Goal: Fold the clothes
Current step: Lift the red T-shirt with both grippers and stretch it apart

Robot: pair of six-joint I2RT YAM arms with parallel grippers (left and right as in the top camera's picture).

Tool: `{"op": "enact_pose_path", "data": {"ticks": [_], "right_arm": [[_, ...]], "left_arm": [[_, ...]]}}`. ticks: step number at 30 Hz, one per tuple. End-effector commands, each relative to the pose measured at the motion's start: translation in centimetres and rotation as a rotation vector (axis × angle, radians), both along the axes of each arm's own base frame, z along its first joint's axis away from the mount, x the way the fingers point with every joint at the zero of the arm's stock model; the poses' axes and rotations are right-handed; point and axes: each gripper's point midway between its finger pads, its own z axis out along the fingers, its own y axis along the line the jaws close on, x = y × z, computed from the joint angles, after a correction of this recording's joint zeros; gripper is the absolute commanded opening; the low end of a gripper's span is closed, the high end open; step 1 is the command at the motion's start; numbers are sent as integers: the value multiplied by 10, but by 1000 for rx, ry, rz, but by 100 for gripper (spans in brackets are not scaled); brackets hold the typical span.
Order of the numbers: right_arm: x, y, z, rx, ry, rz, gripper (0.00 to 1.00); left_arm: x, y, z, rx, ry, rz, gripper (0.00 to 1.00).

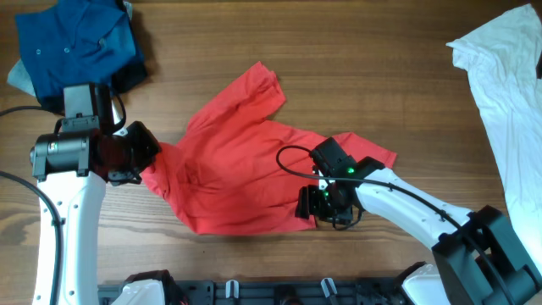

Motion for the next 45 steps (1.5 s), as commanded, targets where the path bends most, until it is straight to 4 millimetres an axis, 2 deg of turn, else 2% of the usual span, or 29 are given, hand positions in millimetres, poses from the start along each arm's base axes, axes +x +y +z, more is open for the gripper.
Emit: {"op": "enact_pose_path", "data": {"ticks": [1, 4, 13, 17, 20, 23, 25, 27, 29, 32, 34, 36, 39, 43, 45], "right_arm": [[-2, -2, -12, -29, 21, -15, 62], [-3, -2, -12, -31, 27, -26, 56], [-6, 14, -13, -31, -9, 5, 56], [-4, 11, -14, -46, -15, -12, 35], [-2, 9, -14, -61, -18, -38, 6], [0, 10, -8, -58, -24, -55, 4], [6, 9, 6, -61, -42, -70, 4], [16, 2, 28, -87, -87, -91, 4], [32, -10, 68, -122, -173, -122, 4], [51, -22, 154, -98, -362, -133, 4], [54, -25, 210, -49, -479, -134, 4], [50, -32, 274, 17, -603, -151, 4], [37, -50, 347, 81, -739, -193, 4], [12, -77, 415, 134, -866, -243, 4], [0, -89, 439, 159, -919, -268, 4]], "left_arm": [[0, 0, 1, 4, -3, 6, 4], [0, 0, 1, 4, -3, 6, 4], [1, 0, 1, 6, -3, 7, 4], [0, 2, 1, 14, -2, 10, 4], [0, 2, 1, 14, -2, 10, 4], [0, 2, 1, 14, -3, 10, 4], [0, 2, 4, 14, -13, 9, 4], [-2, -2, 13, -4, -41, 1, 4], [-4, -8, 32, -20, -95, -19, 4], [-12, -21, 77, -1, -229, -109, 4], [-21, -32, 111, 3, -334, -150, 4], [-34, -45, 153, 1, -478, -200, 4], [-59, -57, 207, -31, -652, -223, 4], [-97, -60, 260, -54, -832, -247, 4], [-116, -58, 281, -54, -905, -247, 4]]}}
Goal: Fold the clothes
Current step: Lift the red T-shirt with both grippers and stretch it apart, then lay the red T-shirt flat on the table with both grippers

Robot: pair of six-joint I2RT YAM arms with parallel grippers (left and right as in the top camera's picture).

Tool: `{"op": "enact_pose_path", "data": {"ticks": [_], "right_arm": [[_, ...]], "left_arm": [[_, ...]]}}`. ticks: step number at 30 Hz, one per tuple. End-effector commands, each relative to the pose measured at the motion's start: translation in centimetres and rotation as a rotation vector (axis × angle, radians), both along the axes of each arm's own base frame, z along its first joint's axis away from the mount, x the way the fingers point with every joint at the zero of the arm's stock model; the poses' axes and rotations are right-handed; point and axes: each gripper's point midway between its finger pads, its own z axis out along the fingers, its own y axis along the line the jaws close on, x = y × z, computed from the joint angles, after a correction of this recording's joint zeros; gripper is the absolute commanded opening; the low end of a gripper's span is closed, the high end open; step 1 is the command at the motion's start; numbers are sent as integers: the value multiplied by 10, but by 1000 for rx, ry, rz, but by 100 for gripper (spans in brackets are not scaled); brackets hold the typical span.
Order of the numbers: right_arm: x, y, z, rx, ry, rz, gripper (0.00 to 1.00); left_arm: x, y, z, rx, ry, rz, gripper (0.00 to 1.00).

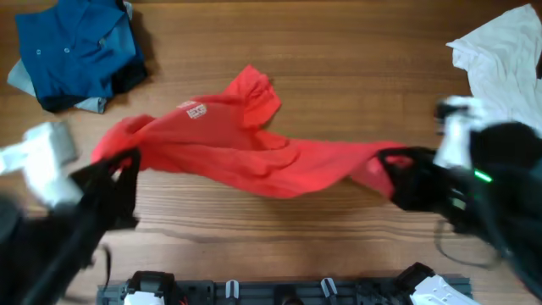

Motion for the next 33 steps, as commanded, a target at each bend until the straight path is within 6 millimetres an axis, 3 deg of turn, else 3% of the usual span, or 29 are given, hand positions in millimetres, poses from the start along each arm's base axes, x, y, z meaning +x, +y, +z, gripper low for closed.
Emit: {"op": "enact_pose_path", "data": {"ticks": [1, 4, 6, 9, 11, 15, 20, 23, 25, 27, 29, 31, 33], "right_arm": [[-10, -26, 44, 14, -135, -62, 4], [-16, -42, 66, 32, -206, -115, 4], [-13, -50, 71, 38, -223, -173, 4], [0, -60, 72, 13, -237, -264, 4], [17, -60, 75, -20, -257, -317, 4], [63, -41, 74, -102, -279, -336, 4], [154, -13, 46, -167, -232, -352, 4], [215, 0, 28, -98, -214, -248, 4], [242, 0, 25, -44, -225, -192, 4], [263, -8, 39, 76, -260, -111, 4], [268, -30, 60, 161, -288, -129, 4], [259, -71, 99, 229, -374, -151, 4], [249, -100, 119, 252, -421, -166, 4]], "left_arm": [[-31, 0, 40, -35, -131, -14, 4], [-40, 2, 57, -41, -192, -10, 4], [-34, 6, 58, -33, -191, 15, 4], [-13, 13, 51, -6, -145, 67, 4], [12, 15, 44, 14, -99, 97, 4], [81, 10, 23, 52, 7, 109, 4], [194, -5, -33, 99, 143, 94, 4], [253, -11, -63, 112, 156, 89, 4], [280, -15, -69, 124, 129, 81, 4], [304, -18, -56, 132, 56, 75, 4], [310, -11, -17, 125, -36, 99, 4], [297, 4, 42, 110, -154, 132, 4], [281, 17, 76, 123, -219, 155, 4]]}}
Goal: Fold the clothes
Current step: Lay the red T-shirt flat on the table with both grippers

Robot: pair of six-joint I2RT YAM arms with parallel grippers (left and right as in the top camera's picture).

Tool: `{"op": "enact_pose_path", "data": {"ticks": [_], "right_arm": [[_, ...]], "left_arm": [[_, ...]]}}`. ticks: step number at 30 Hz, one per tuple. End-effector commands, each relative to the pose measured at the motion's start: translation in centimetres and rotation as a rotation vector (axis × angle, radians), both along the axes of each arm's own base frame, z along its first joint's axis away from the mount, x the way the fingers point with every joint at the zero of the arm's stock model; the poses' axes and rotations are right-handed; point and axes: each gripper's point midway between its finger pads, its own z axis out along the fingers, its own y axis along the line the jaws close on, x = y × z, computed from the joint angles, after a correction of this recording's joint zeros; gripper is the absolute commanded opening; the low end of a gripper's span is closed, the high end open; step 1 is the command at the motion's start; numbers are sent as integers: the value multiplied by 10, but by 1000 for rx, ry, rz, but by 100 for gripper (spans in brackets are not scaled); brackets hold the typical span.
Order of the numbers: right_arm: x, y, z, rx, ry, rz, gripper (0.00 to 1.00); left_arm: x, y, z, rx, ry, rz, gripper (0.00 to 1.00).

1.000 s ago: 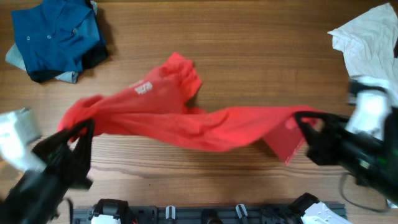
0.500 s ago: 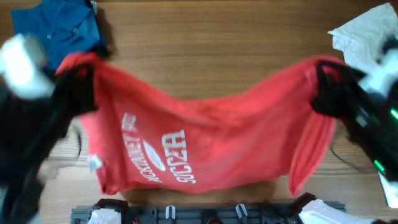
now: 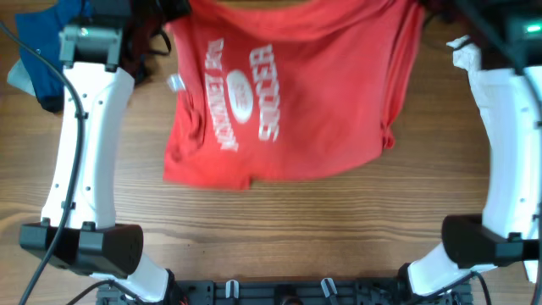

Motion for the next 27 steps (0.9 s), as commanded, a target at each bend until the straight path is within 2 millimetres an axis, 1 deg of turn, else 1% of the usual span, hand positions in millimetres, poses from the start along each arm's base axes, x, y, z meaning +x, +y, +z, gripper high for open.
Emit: {"op": "enact_pose_path", "data": {"ticks": [1, 2, 3, 4, 5, 6, 7, 8, 10, 11, 12, 13, 14, 15, 17, 18, 20, 21, 22, 23, 25, 27], "right_arm": [[-48, -37, 95, 102, -237, 106, 4], [-52, -45, 95, 114, -235, 113, 4], [-56, -52, 89, 125, -211, 123, 4], [-56, -54, 81, 117, -187, 133, 4], [-56, -54, 71, 98, -160, 144, 4], [-53, -54, 55, 86, -109, 144, 4], [-51, -53, 43, 85, -68, 137, 4], [-47, -51, 22, 80, 4, 128, 4], [-42, -46, -12, 64, 121, 122, 4], [-39, -44, -34, 46, 200, 108, 4], [-38, -44, -50, 28, 259, 92, 4], [-37, -45, -66, 5, 320, 67, 4], [-37, -45, -77, -9, 362, 51, 4], [-36, -46, -93, -21, 427, 24, 4], [-38, -45, -117, -34, 520, 10, 4], [-40, -47, -123, -39, 546, 0, 4], [-51, -51, -136, -46, 629, -26, 4], [-55, -50, -138, -51, 644, -16, 4], [-55, -45, -139, -69, 637, 34, 4], [-57, -43, -141, -73, 641, 51, 4], [-62, -37, -150, -74, 676, 67, 4], [-69, -35, -166, -81, 733, 72, 4]], "left_arm": [[-49, 40, 143, 33, -317, 66, 4], [-57, 47, 151, 34, -324, 81, 4], [-65, 53, 152, 37, -308, 95, 4], [-69, 57, 145, 40, -278, 103, 4], [-71, 59, 138, 42, -249, 106, 4], [-72, 62, 119, 49, -172, 113, 4], [-71, 62, 106, 51, -126, 112, 4], [-70, 62, 84, 55, -48, 110, 4], [-67, 61, 42, 60, 101, 102, 4], [-64, 61, 20, 63, 176, 100, 4], [-61, 61, -7, 67, 265, 97, 4], [-58, 61, -24, 69, 320, 95, 4], [-54, 60, -47, 69, 390, 88, 4], [-51, 58, -71, 66, 462, 79, 4], [-47, 53, -126, 49, 630, 54, 4], [-48, 52, -147, 45, 698, 47, 4], [-56, 51, -184, 37, 833, 47, 4], [-60, 51, -196, 38, 885, 46, 4], [-66, 51, -205, 37, 933, 48, 4], [-73, 51, -210, 33, 974, 57, 4], [-87, 51, -214, 27, 1044, 70, 4], [-97, 51, -213, 28, 1082, 68, 4]]}}
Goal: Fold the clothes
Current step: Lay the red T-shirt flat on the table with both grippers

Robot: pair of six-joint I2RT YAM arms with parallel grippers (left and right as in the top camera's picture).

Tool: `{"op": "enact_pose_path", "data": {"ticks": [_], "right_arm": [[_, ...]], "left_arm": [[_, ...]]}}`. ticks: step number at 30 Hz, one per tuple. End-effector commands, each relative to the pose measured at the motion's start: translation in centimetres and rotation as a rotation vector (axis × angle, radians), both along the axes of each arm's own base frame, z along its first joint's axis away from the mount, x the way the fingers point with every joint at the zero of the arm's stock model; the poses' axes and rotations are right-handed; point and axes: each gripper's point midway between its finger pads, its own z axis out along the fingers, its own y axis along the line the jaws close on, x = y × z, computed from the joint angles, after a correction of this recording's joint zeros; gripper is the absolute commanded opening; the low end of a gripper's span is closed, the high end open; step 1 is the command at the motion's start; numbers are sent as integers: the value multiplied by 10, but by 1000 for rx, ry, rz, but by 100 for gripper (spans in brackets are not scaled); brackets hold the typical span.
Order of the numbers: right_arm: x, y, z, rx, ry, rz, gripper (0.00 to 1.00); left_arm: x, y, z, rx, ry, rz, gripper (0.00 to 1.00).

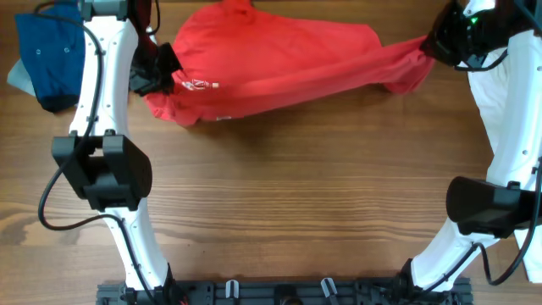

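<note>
A red T-shirt [279,68] is stretched across the far part of the table, bunched along its length, with a white label showing near its left end. My left gripper [161,72] is shut on the shirt's left end, the fingers buried in cloth. At the far right my right gripper [430,47] is shut on the shirt's right end. Both arms reach far back over the table.
A blue garment [47,55] lies heaped at the far left corner, beside the left arm. A white garment [529,80] lies at the far right, mostly behind the right arm. The brown wooden table [288,195] fills the near half.
The shirt hung spread flat with its white print facing up; now it is lowered and bunched into a long band at the far side. Both grippers still hold its ends.
The shirt first lay crumpled mid-table with a gripper at each side of it. Then both grippers held it stretched in the air. It was then spread wide at the far edge, print showing, and now it lies bunched between the two grippers.
</note>
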Motion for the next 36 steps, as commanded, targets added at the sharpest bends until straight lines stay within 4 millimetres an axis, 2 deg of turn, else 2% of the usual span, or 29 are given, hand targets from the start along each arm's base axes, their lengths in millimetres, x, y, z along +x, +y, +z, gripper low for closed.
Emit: {"op": "enact_pose_path", "data": {"ticks": [1, 4, 7, 9, 12, 14, 19, 24, 26, 29, 32, 36], "right_arm": [[-15, 1, -24, -55, 82, 34, 4], [-29, -3, -56, -76, 204, 10, 4], [-41, -4, -68, -84, 255, 13, 4], [-50, -7, -72, -102, 276, 10, 4], [-67, -15, -75, -155, 305, -8, 5], [-75, -20, -74, -184, 312, -21, 4], [-104, -19, -79, -192, 344, -21, 5], [-124, -17, -110, -187, 381, -19, 5], [-134, -16, -129, -180, 410, -42, 5], [-141, -15, -151, -174, 440, -61, 5], [-145, -18, -165, -163, 465, -120, 4], [-145, -37, -164, -187, 465, -236, 4]], "left_arm": [[-12, 1, 14, -12, 12, 20, 4], [-16, 0, 17, -12, 12, 18, 4], [-27, 0, 12, -10, 47, 18, 4], [-39, 2, 6, 2, 88, 18, 4], [-72, 5, -6, 19, 180, 16, 4], [-86, 5, -9, 19, 214, 16, 4], [-123, 6, -15, 24, 293, 14, 4], [-145, 6, -17, 24, 332, 14, 4], [-152, 5, -18, 22, 343, 16, 4], [-165, -1, -19, 20, 365, 1, 4], [-182, -15, -23, 0, 404, -34, 4], [-198, -29, -30, 31, 451, -51, 4]]}}
